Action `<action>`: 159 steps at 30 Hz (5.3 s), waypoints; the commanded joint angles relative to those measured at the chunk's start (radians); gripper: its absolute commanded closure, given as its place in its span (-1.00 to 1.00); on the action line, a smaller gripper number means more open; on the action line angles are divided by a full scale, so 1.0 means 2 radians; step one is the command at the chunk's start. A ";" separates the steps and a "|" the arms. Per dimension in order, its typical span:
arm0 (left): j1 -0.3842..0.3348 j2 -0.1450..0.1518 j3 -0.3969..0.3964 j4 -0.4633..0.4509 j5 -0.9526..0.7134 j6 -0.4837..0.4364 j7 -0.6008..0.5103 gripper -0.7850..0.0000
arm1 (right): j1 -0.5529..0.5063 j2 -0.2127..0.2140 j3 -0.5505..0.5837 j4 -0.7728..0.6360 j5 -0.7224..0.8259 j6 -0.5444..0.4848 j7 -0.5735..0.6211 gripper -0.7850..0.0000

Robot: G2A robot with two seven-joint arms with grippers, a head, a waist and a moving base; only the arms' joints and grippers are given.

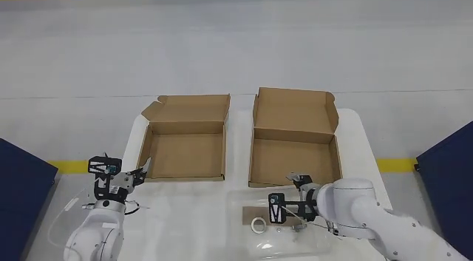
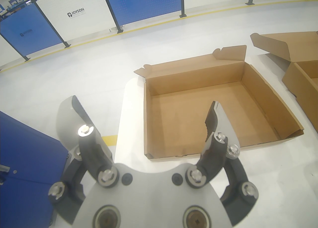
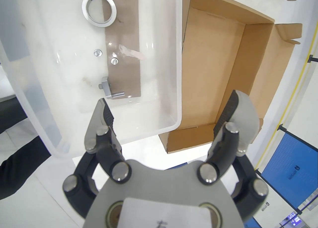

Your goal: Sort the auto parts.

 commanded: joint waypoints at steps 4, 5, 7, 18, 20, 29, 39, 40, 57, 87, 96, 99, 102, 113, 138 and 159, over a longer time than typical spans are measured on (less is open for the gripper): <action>0.000 0.000 0.000 0.000 0.000 0.000 0.000 -1.00 | 0.112 0.029 -0.104 0.001 0.091 0.049 0.049 -1.00; 0.000 0.000 0.000 0.000 0.000 0.000 0.000 -1.00 | 0.128 0.031 -0.118 0.001 0.104 0.055 0.055 -1.00; 0.000 0.000 0.000 0.000 0.000 0.000 0.000 -1.00 | 0.177 0.037 -0.165 0.002 0.140 0.073 0.073 -1.00; 0.000 0.000 0.000 0.000 0.000 0.000 0.000 -1.00 | 0.347 0.030 -0.333 0.024 0.254 0.114 0.113 -1.00; 0.000 0.000 0.000 0.000 0.000 0.000 0.000 -1.00 | 0.347 0.030 -0.333 0.024 0.254 0.114 0.113 -1.00; 0.000 0.000 0.000 0.000 0.000 0.000 0.000 -1.00 | 0.321 0.029 -0.333 0.031 0.227 0.100 0.086 -1.00; 0.000 0.000 0.000 0.000 0.000 0.000 0.000 -1.00 | 0.281 0.022 -0.333 0.059 0.192 0.084 0.041 -1.00; 0.000 0.000 0.000 0.000 0.000 0.000 0.000 -1.00 | 0.278 0.021 -0.333 0.061 0.188 0.084 0.038 -1.00; 0.000 0.000 0.000 0.000 0.000 0.000 0.000 -1.00 | 0.247 0.012 -0.330 0.080 0.164 0.089 0.033 -1.00; 0.000 0.000 0.000 0.000 0.000 0.000 0.000 -1.00 | 0.208 -0.007 -0.333 0.128 0.109 0.078 0.015 -1.00; 0.000 0.000 0.000 0.000 0.000 0.000 0.000 -1.00 | 0.201 -0.015 -0.331 0.131 0.102 0.080 0.034 -1.00; 0.000 0.000 0.000 0.000 0.000 0.000 0.000 -1.00 | 0.201 -0.015 -0.331 0.131 0.102 0.080 0.034 -1.00; 0.000 0.000 0.000 0.000 0.000 0.000 0.000 -1.00 | 0.197 -0.015 -0.331 0.133 0.093 0.083 0.025 -1.00; 0.000 0.000 0.000 0.000 0.000 0.000 0.000 -1.00 | 0.181 -0.020 -0.320 0.142 0.075 0.081 0.017 0.01; 0.000 0.000 0.000 0.000 0.000 0.000 0.000 -1.00 | 0.159 -0.033 -0.296 0.146 0.037 0.069 0.026 0.16; 0.000 0.000 0.000 0.000 0.000 0.000 0.000 -1.00 | 0.142 -0.048 -0.278 0.167 0.028 0.063 0.037 1.00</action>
